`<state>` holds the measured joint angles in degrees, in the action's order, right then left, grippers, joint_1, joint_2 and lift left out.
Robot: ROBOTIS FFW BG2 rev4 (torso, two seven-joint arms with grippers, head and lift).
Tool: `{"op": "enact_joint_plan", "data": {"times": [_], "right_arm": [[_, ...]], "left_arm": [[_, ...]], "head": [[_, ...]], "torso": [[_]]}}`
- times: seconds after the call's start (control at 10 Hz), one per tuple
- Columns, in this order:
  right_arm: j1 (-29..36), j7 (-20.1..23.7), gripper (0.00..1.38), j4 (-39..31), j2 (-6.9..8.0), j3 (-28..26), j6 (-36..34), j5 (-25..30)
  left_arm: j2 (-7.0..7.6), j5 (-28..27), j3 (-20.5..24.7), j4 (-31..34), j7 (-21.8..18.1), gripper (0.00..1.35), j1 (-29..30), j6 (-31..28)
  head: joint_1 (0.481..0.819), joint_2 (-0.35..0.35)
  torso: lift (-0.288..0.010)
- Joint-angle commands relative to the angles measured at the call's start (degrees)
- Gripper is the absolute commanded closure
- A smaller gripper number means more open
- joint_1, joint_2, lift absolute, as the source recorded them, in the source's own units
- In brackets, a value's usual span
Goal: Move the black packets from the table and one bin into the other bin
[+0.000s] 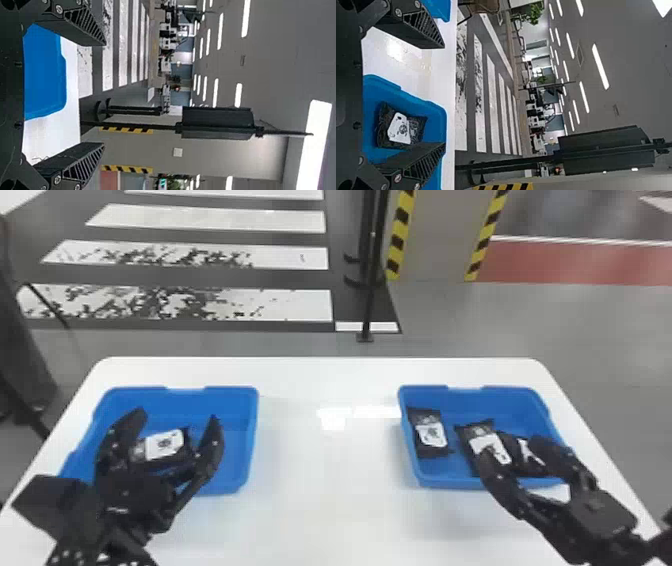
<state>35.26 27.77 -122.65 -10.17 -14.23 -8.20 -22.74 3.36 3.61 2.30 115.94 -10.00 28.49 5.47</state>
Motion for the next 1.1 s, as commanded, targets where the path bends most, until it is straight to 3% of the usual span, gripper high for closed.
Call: {"op": "enact_joint_plan", "data": {"times": [0.0,0.1,0.2,0.5,0.6,1.0], "right_arm": [[-0.25,0.01,0.16,0.52,-0.37,0.98,0.04,-0.34],[-0.25,0.27,0.16,0.66,-0.37,0.98,0.04,-0.45],[-0.67,0.36,0.16,1.08,-0.55,1.55,-0.1,-0.79],[-1.1,0.44,0.16,1.37,-0.81,2.12,-0.1,-1.02],[-1.24,0.44,0.16,1.65,-0.81,2.23,0.04,-1.14],[-1.8,0.44,0.16,2.07,-1.08,3.15,-0.52,-1.37]], "left_arm": [[-0.72,-9.09,8.67,-0.14,-8.81,0.14,-5.71,-12.21],[-0.19,-12.52,11.53,-0.14,-12.14,0.14,-8.38,-15.17],[1.04,-12.52,13.02,-0.14,-14.08,0.14,-10.35,-18.82],[2.09,-19.49,17.24,-2.67,-22.25,0.13,-19.07,-39.5],[2.71,-19.83,17.59,-5.9,-25.33,0.14,-21.6,-42.17],[3.5,-20.63,14.84,-11.11,-29.72,0.14,-24.69,-45.96]], "head": [[0.695,-0.055],[0.695,-0.024],[0.695,0.029],[0.695,0.124],[0.695,0.154],[0.695,0.167]], "torso": [[-0.11],[-0.11],[-0.11],[-0.11],[-0.11],[-0.11]]}}
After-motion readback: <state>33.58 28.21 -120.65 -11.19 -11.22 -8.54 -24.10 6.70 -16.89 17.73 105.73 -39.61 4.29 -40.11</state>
